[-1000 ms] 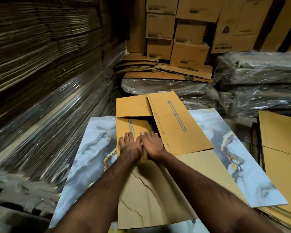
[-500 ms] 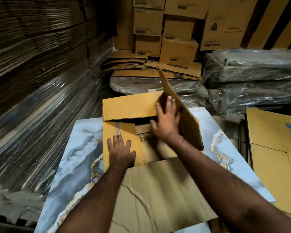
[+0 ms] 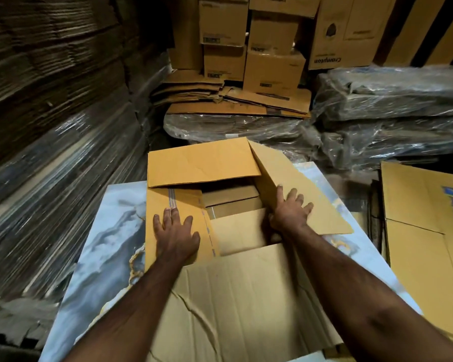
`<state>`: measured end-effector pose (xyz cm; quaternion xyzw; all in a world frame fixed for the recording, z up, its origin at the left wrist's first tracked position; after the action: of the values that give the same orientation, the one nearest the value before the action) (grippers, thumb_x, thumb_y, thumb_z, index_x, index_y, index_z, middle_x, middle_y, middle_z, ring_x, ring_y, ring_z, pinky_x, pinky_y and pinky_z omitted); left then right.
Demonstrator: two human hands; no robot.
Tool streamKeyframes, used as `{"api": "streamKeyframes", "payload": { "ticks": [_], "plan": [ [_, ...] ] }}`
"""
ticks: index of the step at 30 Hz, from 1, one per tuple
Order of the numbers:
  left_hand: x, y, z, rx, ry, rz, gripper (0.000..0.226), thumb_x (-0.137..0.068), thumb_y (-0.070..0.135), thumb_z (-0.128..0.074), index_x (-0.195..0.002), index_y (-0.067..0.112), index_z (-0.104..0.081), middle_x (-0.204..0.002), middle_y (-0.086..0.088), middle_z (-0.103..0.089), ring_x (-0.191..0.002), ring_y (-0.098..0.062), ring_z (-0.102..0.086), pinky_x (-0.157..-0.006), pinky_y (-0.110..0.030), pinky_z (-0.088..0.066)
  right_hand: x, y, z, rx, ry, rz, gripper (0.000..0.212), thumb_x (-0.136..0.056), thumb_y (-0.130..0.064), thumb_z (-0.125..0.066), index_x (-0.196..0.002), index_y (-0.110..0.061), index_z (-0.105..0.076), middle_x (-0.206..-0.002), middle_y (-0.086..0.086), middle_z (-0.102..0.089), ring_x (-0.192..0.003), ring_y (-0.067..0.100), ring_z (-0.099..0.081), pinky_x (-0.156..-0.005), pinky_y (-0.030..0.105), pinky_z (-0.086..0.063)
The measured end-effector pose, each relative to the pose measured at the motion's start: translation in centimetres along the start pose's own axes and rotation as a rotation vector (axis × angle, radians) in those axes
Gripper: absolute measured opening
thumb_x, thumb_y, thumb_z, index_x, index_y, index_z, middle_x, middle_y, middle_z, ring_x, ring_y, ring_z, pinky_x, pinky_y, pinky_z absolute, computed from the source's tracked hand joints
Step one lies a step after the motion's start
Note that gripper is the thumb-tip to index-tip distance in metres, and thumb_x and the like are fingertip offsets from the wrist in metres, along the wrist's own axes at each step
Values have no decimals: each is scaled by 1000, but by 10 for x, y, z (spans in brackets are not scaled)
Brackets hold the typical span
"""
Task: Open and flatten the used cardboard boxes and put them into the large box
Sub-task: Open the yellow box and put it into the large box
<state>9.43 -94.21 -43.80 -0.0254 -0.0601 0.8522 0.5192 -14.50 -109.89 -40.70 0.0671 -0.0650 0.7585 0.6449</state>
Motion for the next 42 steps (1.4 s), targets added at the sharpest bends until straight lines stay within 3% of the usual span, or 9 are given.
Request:
{"api": "streamKeyframes", "payload": {
  "ticks": [4, 8, 12, 15, 18, 26, 32, 37, 42],
  "plan": [
    [-16, -3, 8, 65, 25, 157, 58, -90, 56, -40, -142, 29, -43, -161, -20, -19, -149, -38, -7, -115, -62, -5, 8, -33, -2, -4, 35, 188, 91, -94, -49, -51, -157, -14, 4, -162, 25, 11, -150, 42, 9, -115, 66, -1],
    [-47, -21, 18, 255, 3, 342, 60, -86, 51, -52, -137, 22, -44, -161, -26, -9, -150, -40, 2, -117, -60, -9, 9, -87, 1, -66, -12, 404, 89, -95, -49, -53, -158, -18, 2, -162, 23, 12, -150, 40, 12, -118, 62, -3],
    [-78, -55, 32, 545, -259, 419, 81, -86, 50, -60, -153, 28, -19, -161, -23, 6, -147, -42, -15, -115, -50, -28, -4, -128, 5, -50, -154, 582, 77, -99, -43, -49, -158, -20, -5, -164, 19, 7, -151, 38, 8, -119, 60, -6],
    [-88, -78, 26, 774, -262, 413, 89, -78, 56, -63, -152, 39, -18, -147, -23, -37, -130, -41, -46, -106, -42, -41, -18, -144, -4, -105, -194, 613, 64, -103, -44, -38, -157, -19, -13, -164, 18, -6, -152, 36, -3, -119, 60, -10],
    [-79, -81, 13, 856, -29, 345, 76, -81, 50, -63, -149, 36, -32, -128, -13, -63, -117, -34, -58, -91, -36, -47, -37, -152, -16, -115, -212, 600, 65, -103, -50, -33, -156, -19, -13, -164, 18, -8, -151, 36, -8, -119, 60, -11],
    [-85, -74, 2, 745, 67, 398, 70, -88, 47, -57, -151, 34, -29, -119, -13, -61, -115, -35, -57, -92, -42, -48, -93, -200, -15, -97, -14, 723, 72, -98, -55, -42, -156, -18, -17, -148, 23, -32, -138, 39, -31, -117, 53, -15],
    [-85, -74, 1, 715, 60, 413, 74, -91, 48, -57, -155, 35, -22, -128, -11, -56, -122, -33, -53, -98, -43, -46, -163, -242, 42, -46, 331, 751, 90, -89, -51, -55, -158, -26, -4, -164, 15, 12, -151, 37, 10, -119, 57, 0],
    [-85, -73, -3, 741, 67, 400, 74, -93, 46, -56, -156, 35, -19, -138, -6, -52, -128, -28, -50, -102, -42, -44, -230, -257, 55, 73, 29, 662, 89, -92, -63, -44, -158, -25, 2, -166, 3, 12, -152, 35, 9, -114, 70, 2],
    [-89, -77, -9, 740, 83, 399, 73, -93, 46, -56, -156, 37, -19, -144, -4, -49, -131, -28, -49, -105, -43, -43, -242, -255, 40, 115, -16, 639, 87, -82, -70, -52, -150, -24, -23, -156, 6, -28, -143, 36, -27, -107, 79, -7]
  ]
}}
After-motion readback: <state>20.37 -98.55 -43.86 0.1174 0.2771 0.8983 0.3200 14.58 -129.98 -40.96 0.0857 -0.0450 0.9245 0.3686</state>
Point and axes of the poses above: each hand's wrist, its own x-axis away from the middle knuckle, its own z-axis out of the back of the hand, y = z × x, the point moved 1 cm from there along -x, towards the middle knuckle
